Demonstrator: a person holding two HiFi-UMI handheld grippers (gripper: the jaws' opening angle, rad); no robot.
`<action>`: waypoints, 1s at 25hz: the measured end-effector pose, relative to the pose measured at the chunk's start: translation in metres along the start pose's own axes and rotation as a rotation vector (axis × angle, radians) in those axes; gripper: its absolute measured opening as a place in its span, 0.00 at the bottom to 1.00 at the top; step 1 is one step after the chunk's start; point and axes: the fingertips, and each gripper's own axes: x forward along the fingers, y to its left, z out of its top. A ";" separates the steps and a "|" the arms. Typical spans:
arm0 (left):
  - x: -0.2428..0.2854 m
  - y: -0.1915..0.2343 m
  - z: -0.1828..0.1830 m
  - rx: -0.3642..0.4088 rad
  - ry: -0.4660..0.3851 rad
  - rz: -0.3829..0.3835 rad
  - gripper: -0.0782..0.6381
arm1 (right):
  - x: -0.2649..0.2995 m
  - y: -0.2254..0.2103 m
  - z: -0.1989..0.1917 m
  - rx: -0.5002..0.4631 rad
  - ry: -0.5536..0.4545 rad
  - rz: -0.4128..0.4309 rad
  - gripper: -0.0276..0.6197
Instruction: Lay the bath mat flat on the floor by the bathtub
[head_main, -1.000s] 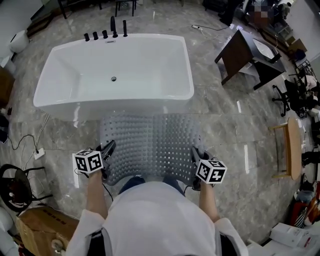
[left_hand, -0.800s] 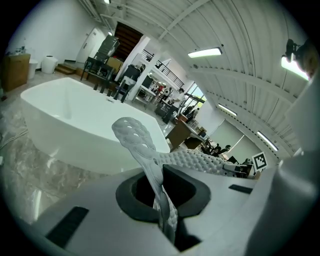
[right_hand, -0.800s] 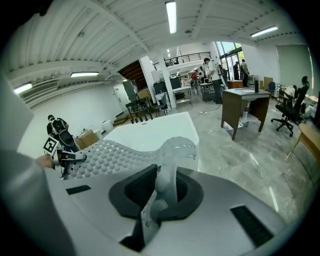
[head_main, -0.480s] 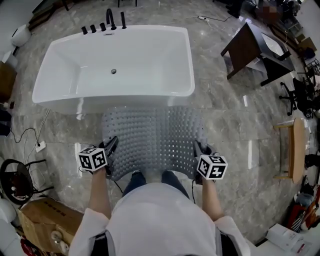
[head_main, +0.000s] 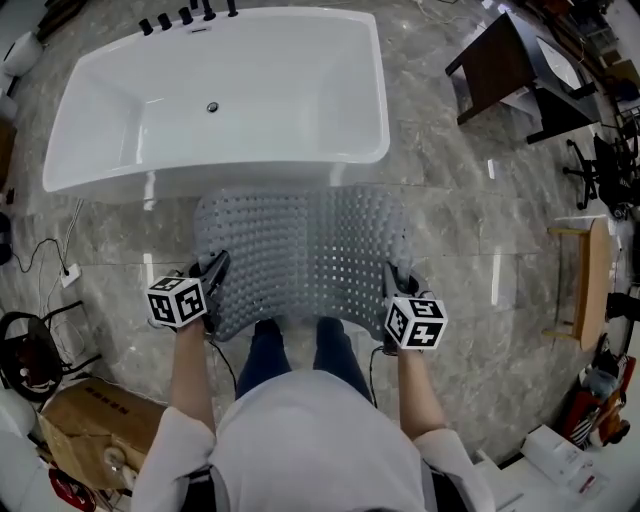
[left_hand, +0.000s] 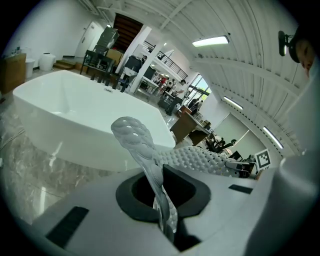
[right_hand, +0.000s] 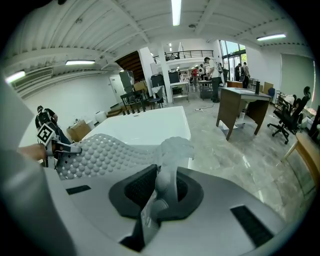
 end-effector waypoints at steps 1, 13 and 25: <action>0.005 0.002 -0.001 0.002 0.004 0.006 0.18 | 0.005 -0.001 -0.001 -0.004 0.002 0.001 0.11; 0.050 0.029 -0.017 0.009 0.038 0.043 0.17 | 0.058 -0.018 -0.023 -0.005 0.052 0.003 0.11; 0.111 0.048 -0.043 -0.011 0.073 0.065 0.17 | 0.117 -0.045 -0.052 0.037 0.079 0.002 0.11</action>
